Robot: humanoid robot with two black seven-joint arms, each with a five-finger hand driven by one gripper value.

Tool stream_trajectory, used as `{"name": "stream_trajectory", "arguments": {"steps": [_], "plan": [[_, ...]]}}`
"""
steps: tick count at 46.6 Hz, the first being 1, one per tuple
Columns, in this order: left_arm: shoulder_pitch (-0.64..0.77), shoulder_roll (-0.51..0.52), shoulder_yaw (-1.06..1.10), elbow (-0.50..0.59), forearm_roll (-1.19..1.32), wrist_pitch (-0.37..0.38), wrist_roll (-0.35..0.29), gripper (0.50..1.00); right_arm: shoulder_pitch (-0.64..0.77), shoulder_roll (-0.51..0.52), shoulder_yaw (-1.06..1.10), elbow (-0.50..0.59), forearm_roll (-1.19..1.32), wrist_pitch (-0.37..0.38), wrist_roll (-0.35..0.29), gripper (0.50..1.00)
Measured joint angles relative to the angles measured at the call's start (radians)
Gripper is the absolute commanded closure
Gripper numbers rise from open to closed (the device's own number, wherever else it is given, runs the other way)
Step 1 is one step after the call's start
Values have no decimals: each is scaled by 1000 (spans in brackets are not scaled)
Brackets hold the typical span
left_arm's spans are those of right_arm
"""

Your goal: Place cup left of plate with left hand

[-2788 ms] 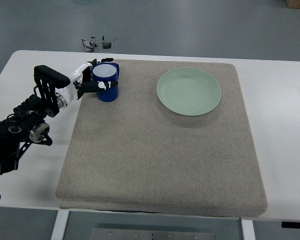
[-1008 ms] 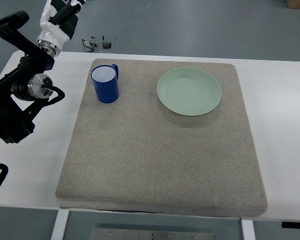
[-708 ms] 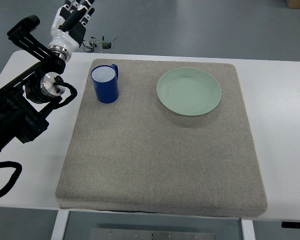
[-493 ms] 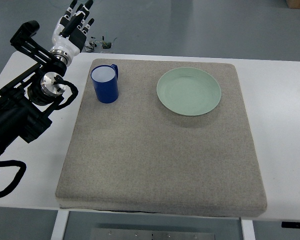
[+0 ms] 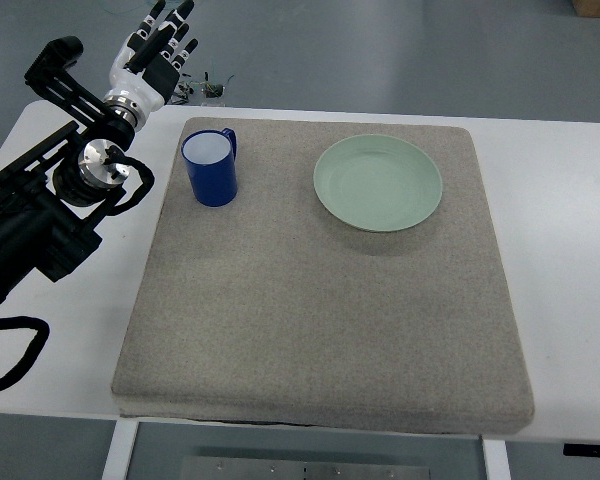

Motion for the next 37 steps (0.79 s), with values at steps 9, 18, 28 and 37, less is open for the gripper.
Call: {"name": "stream_trajectory", "arguments": {"steps": [9, 18, 28, 37], "plan": [[-3, 4, 2, 0, 2, -17, -1, 506, 0, 0, 0, 0, 0, 0, 0, 566], [-10, 3, 1, 0, 2, -19, -1, 506, 0, 0, 0, 0, 0, 0, 0, 566], [-28, -3, 1, 19, 2, -19, -2, 506, 0, 0, 0, 0, 0, 0, 0, 566], [-32, -9, 1, 43, 3, -19, -2, 506, 0, 0, 1, 0, 0, 0, 0, 566]]}}
